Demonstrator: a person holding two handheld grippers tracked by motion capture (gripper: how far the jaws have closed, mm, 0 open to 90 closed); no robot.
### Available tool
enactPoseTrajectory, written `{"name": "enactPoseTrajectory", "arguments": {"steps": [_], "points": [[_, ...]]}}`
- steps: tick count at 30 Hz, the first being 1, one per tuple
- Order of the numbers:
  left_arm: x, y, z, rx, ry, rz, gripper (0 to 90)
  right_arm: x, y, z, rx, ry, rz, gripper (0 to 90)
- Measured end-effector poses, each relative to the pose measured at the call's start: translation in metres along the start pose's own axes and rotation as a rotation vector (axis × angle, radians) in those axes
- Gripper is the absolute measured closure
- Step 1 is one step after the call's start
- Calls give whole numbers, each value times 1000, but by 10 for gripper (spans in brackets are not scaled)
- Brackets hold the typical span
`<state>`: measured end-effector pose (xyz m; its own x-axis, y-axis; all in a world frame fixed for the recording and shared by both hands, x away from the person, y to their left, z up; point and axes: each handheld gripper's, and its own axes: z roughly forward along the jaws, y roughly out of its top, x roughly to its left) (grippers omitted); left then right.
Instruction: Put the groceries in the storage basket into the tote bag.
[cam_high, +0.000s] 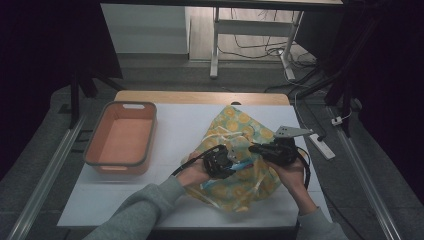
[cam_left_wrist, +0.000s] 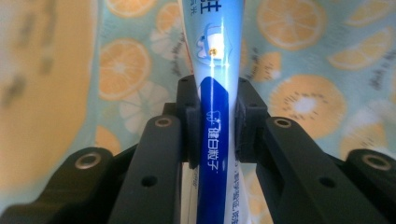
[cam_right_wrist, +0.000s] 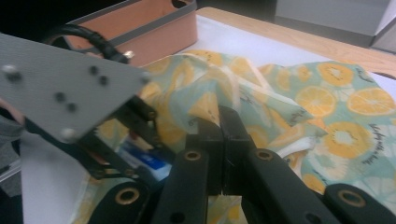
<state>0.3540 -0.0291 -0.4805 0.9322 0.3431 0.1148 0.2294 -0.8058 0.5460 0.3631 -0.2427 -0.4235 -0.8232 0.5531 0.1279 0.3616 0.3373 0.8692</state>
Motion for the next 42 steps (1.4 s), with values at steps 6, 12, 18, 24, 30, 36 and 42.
{"name": "enactPoseTrajectory", "arguments": {"steps": [6, 12, 18, 24, 30, 36, 42], "points": [[3, 9, 16, 2, 39, -26, 750, 5, 1, 3, 4, 2, -18, 888], [1, 10, 33, 33, 54, -25, 739, 1, -2, 3, 11, -18, -8, 888], [2, 9, 31, 27, 46, -37, 670, -4, -5, 3, 17, -25, 3, 888], [1, 6, 15, 37, 6, -20, 480, -7, -7, 3, 25, -35, 7, 888], [7, -1, -22, -50, 15, -54, 453, -11, -11, 5, 42, -42, 17, 888], [21, -15, -57, -147, 8, -126, 442, -12, -12, 6, 50, -43, 21, 887], [32, -34, -79, -180, 34, -187, 417, -12, -13, 8, 58, -40, 20, 888]]}}
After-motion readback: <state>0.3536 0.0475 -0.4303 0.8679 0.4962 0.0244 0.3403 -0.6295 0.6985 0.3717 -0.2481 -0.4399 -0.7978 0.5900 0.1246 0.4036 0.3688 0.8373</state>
